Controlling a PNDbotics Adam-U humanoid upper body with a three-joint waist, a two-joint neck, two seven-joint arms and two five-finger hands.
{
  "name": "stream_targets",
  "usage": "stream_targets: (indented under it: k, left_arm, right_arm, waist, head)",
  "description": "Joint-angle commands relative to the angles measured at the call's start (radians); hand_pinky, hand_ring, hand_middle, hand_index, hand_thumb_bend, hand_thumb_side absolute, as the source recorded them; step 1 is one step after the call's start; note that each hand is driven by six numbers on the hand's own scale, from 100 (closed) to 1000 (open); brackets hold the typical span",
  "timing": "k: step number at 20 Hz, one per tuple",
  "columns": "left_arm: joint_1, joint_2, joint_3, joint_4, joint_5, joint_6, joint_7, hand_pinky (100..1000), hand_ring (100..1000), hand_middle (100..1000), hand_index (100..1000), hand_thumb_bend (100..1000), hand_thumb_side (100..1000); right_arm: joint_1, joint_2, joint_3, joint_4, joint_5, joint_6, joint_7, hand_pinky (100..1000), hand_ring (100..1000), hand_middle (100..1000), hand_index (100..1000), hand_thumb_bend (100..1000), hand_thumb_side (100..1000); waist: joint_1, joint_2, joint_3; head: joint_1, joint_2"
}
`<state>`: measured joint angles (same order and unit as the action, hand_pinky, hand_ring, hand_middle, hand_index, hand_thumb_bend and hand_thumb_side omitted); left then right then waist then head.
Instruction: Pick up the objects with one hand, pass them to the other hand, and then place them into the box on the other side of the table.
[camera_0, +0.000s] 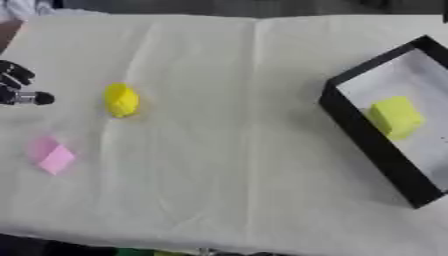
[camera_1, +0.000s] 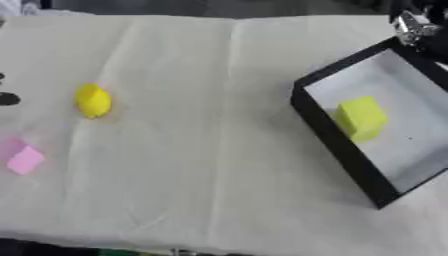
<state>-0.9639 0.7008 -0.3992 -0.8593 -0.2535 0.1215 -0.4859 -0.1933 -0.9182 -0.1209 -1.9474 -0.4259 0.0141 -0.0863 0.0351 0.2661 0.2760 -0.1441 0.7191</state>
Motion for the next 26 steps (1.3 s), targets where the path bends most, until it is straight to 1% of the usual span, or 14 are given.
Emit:
stream_targets:
  k: [1, 4, 8, 10, 15, 16, 18, 24, 25, 26]
  left_arm:
    - [0.003, 0.051, -0.012, -0.074, 0.02, 0.039, 0.012, 917, 844, 777, 862, 733, 524]
    - [0.035, 0.057, -0.019, -0.126, 0.033, 0.076, 0.043, 924, 847, 778, 858, 748, 516]
    - [0.081, 0.066, -0.025, -0.185, 0.052, 0.12, 0.078, 933, 853, 783, 863, 756, 511]
    - [0.101, 0.071, -0.031, -0.21, 0.057, 0.137, 0.086, 936, 857, 786, 865, 764, 515]
    - [0.135, 0.066, -0.033, -0.251, 0.064, 0.174, 0.081, 936, 855, 783, 863, 761, 517]
    - [0.144, 0.065, -0.032, -0.256, 0.063, 0.183, 0.084, 934, 853, 779, 859, 764, 500]
    - [0.171, 0.061, -0.022, -0.27, 0.063, 0.197, 0.098, 928, 846, 770, 851, 760, 496]
    - [0.191, 0.061, -0.018, -0.291, 0.07, 0.216, 0.115, 928, 845, 770, 851, 760, 496]
    - [0.201, 0.051, -0.007, -0.291, 0.079, 0.221, 0.119, 929, 842, 764, 848, 719, 514]
    - [0.22, 0.035, 0.008, -0.296, 0.085, 0.224, 0.125, 929, 842, 765, 849, 717, 515]
  right_arm:
    - [-0.007, -0.026, -0.007, -0.005, 0.003, 0.004, -0.001, 1000, 1000, 815, 1000, 100, 253]
    - [-0.004, -0.03, -0.006, -0.002, 0.006, 0.007, 0.0, 1000, 1000, 815, 1000, 100, 256]
    - [0.003, -0.034, -0.005, 0.002, 0.011, 0.009, 0.002, 1000, 1000, 817, 1000, 100, 259]
    - [0.006, -0.036, -0.004, 0.004, 0.012, 0.009, 0.004, 1000, 1000, 818, 1000, 100, 259]
    - [0.012, -0.039, -0.003, 0.006, 0.014, 0.008, 0.008, 1000, 1000, 818, 1000, 100, 258]
    - [0.013, -0.041, -0.003, 0.006, 0.015, 0.008, 0.008, 1000, 1000, 818, 1000, 100, 257]
    - [0.019, -0.045, -0.005, 0.006, 0.018, 0.007, 0.006, 1000, 1000, 819, 1000, 100, 257]
    - [0.023, -0.047, -0.005, 0.006, 0.02, 0.006, 0.004, 1000, 1000, 819, 1000, 100, 247]
    - [0.029, -0.049, -0.008, 0.011, 0.021, 0.009, 0.002, 1000, 1000, 819, 1000, 100, 266]
    - [0.036, -0.053, -0.011, 0.015, 0.023, 0.01, 0.001, 1000, 1000, 819, 1000, 100, 266]
  waist:
    - [0.005, -0.016, 0.004]
    - [0.013, -0.016, 0.008]
    - [0.022, -0.016, 0.015]
    - [0.026, -0.018, 0.018]
    - [0.031, -0.022, 0.02]
    - [0.033, -0.023, 0.019]
    - [0.039, -0.024, 0.021]
    - [0.042, -0.025, 0.022]
    - [0.05, -0.024, 0.03]
    - [0.056, -0.025, 0.037]
  head:
    - [-0.012, -0.002]
    - [-0.026, -0.002]
    - [-0.071, 0.0]
    - [-0.084, 0.001]
    - [-0.095, 0.003]
    - [-0.098, 0.004]
    - [-0.106, 0.007]
    - [-0.109, 0.008]
    - [-0.107, 0.011]
    - [-0.107, 0.014]
